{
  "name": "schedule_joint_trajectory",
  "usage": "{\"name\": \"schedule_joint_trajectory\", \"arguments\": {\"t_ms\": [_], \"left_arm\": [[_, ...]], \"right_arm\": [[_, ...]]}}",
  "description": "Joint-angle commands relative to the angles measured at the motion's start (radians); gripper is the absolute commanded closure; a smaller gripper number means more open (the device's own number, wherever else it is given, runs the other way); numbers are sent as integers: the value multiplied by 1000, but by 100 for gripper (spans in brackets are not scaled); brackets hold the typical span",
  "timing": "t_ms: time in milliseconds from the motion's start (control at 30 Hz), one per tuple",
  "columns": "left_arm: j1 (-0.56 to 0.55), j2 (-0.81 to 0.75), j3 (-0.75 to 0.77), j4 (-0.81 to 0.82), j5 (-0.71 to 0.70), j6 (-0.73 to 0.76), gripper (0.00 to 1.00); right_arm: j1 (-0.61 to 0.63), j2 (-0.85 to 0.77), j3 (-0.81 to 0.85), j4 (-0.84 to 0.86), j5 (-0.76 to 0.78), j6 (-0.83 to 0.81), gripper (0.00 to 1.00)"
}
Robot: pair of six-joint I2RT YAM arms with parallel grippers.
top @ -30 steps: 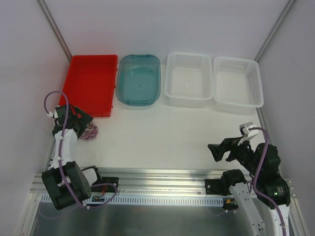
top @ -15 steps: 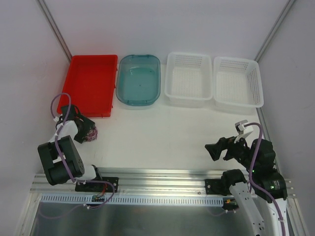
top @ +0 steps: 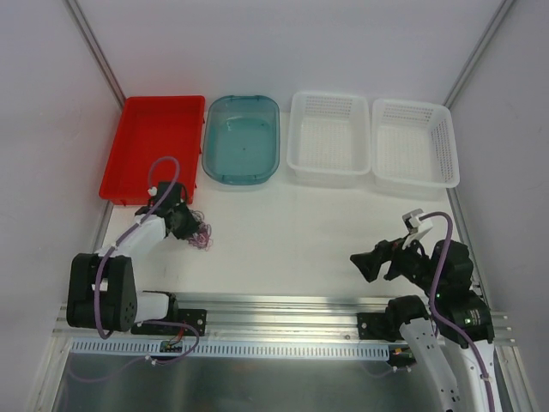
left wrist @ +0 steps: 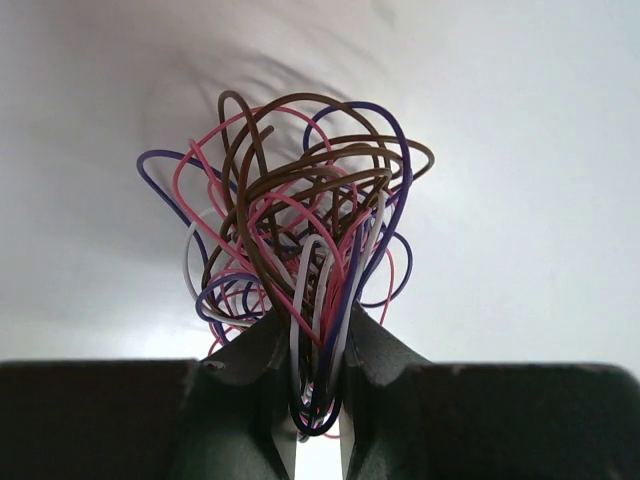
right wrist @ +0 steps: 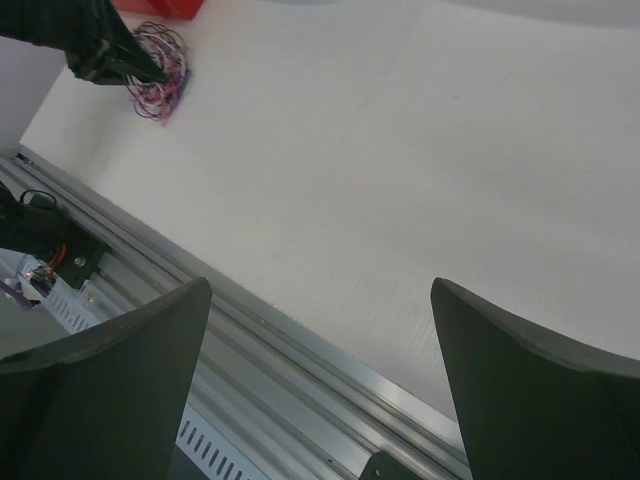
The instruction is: Untangle the cables
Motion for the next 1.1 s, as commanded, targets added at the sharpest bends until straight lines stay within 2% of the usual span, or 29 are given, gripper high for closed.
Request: {"name": "schedule_joint_trajectory", "arguments": {"t_ms": [0, 167, 200, 333, 433, 533, 600, 800, 900, 1067], "left_arm": [[-166, -42, 0, -24, 57, 37, 87], [-420, -16, 68, 4, 75, 63, 86], [-501, -2, 103, 13, 91, 71, 86], [-661, 100, 207, 51, 154, 126, 85], [-744, 200, 293, 58, 190, 190, 77], [-776, 266, 343, 59, 213, 197, 68], [-793, 271, 344, 61, 217, 189, 57], [-806, 151, 272, 70, 178, 122, 34], [-807, 60, 222, 81, 145, 73, 30], [-809, 15, 146, 107, 120, 33, 32]], "right_arm": [[-4, 33, -40, 129, -115, 56, 3], [-1, 99, -103, 263, -165, 145, 3], [-1, 108, -109, 277, -162, 152, 3], [15, 149, -138, 330, -129, 186, 3], [45, 182, -155, 376, -107, 203, 1], [103, 212, -186, 389, -43, 203, 1], [152, 238, -212, 407, 8, 214, 1], [299, 324, -308, 570, 135, 312, 4], [377, 416, -325, 677, 239, 338, 10], [433, 542, -315, 770, 325, 372, 18]]}}
